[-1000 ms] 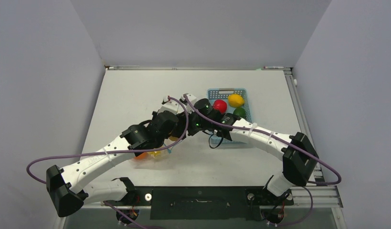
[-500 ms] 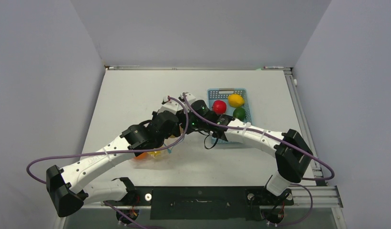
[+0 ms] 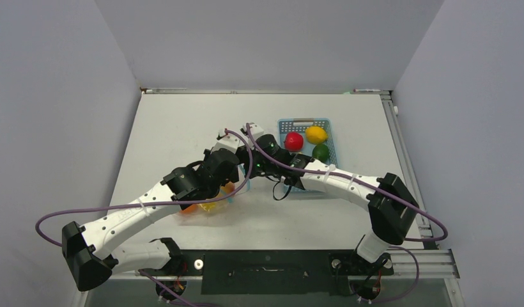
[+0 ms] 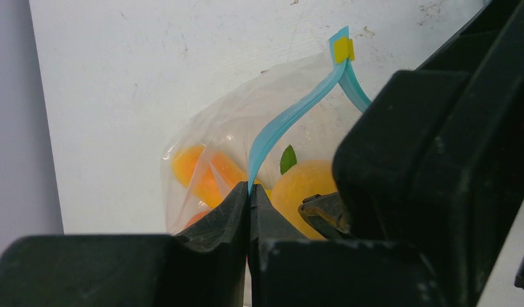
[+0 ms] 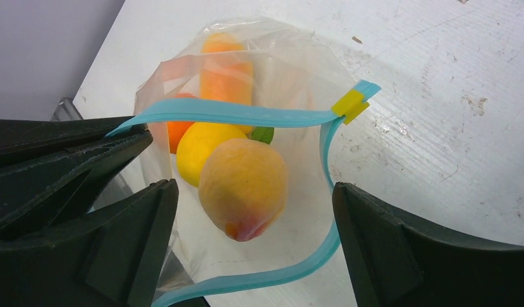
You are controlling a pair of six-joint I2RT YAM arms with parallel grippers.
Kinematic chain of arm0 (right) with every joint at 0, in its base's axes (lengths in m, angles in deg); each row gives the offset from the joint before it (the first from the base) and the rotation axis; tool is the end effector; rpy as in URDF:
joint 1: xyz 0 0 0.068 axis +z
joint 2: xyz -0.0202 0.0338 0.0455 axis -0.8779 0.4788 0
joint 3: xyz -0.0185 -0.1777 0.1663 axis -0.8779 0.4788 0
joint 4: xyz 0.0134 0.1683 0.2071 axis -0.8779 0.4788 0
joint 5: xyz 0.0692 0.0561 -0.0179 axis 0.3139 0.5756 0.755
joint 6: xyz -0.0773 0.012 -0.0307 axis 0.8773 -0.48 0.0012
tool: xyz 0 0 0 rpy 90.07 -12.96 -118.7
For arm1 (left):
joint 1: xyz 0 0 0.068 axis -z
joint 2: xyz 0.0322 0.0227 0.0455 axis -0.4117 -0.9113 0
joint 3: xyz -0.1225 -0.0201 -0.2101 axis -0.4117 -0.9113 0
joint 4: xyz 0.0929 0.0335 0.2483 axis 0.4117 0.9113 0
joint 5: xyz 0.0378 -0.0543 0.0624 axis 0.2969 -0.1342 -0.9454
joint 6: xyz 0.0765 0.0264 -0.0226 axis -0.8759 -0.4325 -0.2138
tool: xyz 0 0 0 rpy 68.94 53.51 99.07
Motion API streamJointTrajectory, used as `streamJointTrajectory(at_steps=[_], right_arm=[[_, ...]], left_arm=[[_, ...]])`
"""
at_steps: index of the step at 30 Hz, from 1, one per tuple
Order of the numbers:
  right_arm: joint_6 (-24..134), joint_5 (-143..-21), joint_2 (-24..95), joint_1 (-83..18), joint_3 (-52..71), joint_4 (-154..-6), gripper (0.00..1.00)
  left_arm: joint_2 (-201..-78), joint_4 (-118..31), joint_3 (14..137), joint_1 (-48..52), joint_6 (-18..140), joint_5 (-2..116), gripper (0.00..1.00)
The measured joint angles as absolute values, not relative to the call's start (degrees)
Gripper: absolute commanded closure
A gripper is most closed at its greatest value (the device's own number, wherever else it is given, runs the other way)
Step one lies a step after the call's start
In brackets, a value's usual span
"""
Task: Place the food in the zip-top bag and seal the zipper
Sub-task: Place the fake fruit in the zipper food storage bag.
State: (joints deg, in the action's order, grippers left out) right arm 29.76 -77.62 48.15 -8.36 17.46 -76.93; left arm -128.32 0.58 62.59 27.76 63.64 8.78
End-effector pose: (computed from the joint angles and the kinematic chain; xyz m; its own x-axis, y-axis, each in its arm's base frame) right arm 0.2358 0.3393 0.2202 -0.7273 -0.0997 -0.6791 -0.5958 0.5830 0.5525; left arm 0.1992 -0.1782 0.2666 -0.5204 0.3581 -0.7752 0.2100 0.9336 0.2903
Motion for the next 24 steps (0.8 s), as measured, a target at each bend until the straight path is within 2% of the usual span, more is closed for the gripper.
streamJointTrajectory(at_steps=[13, 24], right_arm=[[28.9, -84.8, 40.4, -8.1, 22.4, -74.0, 0.14], [26.2, -86.6, 40.0, -8.1, 28.0, -73.4, 0.26]], left_arm=[[-128.3, 0.6, 62.6, 27.8, 63.6, 8.8, 1.00], [-128.3, 0.6, 62.6, 27.8, 63.6, 8.8, 1.00]])
